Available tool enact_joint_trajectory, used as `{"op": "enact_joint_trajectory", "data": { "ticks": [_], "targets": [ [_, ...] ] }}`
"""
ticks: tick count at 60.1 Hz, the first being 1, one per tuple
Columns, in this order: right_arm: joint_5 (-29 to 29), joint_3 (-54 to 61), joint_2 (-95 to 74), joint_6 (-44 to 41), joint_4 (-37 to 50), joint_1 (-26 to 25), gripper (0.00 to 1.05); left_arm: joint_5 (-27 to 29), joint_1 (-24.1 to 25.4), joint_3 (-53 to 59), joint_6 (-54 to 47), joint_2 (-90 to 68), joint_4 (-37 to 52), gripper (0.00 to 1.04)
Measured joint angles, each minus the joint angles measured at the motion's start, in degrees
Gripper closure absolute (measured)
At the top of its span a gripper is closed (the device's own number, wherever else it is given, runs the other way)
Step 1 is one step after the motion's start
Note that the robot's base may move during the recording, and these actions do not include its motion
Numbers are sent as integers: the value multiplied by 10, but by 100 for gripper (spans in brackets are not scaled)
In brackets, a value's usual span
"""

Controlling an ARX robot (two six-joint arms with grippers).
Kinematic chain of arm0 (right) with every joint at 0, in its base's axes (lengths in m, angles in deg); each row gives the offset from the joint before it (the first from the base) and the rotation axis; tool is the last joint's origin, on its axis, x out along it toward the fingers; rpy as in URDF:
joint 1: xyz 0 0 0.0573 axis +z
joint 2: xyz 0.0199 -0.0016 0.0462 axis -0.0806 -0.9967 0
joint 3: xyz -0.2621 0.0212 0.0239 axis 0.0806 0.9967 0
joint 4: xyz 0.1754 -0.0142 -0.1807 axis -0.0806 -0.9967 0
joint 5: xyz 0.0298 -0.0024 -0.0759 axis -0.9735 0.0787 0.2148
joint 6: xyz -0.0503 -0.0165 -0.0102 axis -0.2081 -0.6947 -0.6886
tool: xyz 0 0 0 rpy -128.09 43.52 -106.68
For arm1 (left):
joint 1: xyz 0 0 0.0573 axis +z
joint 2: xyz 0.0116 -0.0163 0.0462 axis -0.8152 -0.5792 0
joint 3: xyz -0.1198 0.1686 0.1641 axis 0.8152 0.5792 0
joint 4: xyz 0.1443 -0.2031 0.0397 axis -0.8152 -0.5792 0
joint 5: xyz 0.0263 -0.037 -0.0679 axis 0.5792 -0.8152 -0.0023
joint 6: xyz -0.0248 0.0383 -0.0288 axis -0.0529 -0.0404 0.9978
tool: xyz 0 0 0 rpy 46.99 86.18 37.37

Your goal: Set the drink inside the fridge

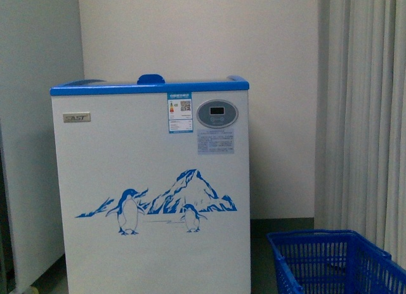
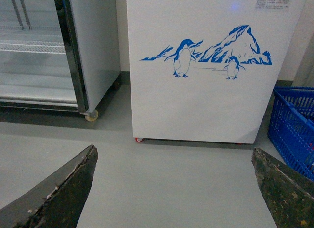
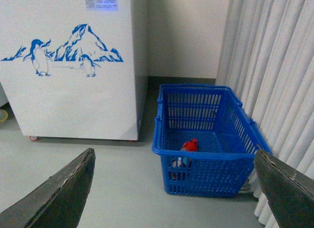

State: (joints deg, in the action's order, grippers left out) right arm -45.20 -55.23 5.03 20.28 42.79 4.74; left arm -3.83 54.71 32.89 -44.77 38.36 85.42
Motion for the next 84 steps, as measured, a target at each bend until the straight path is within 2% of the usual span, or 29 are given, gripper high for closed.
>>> {"op": "enact_joint_trajectory", "data": {
  "ticks": [84],
  "targets": [
    [0,0,0,0,0,0,7,0,0,0,0,0,0,8]
  ]
}}
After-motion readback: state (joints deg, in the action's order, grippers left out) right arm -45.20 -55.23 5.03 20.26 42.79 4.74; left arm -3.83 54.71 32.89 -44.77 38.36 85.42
